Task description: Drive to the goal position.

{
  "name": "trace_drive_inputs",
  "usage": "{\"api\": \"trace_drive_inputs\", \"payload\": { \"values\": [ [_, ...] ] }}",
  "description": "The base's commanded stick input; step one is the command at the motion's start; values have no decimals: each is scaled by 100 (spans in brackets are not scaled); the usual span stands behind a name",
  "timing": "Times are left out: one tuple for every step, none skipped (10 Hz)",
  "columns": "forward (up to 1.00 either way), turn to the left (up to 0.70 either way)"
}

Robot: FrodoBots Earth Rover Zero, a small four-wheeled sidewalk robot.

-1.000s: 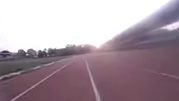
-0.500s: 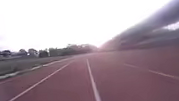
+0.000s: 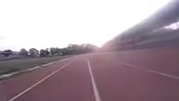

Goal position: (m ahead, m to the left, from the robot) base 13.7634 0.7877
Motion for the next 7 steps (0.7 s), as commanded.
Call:
{"api": "trace_drive_inputs", "payload": {
  "values": [
    [70, 0],
    [70, 0],
    [70, 0],
    [70, 0],
    [70, 0],
    [70, 0],
    [70, 0]
  ]
}}
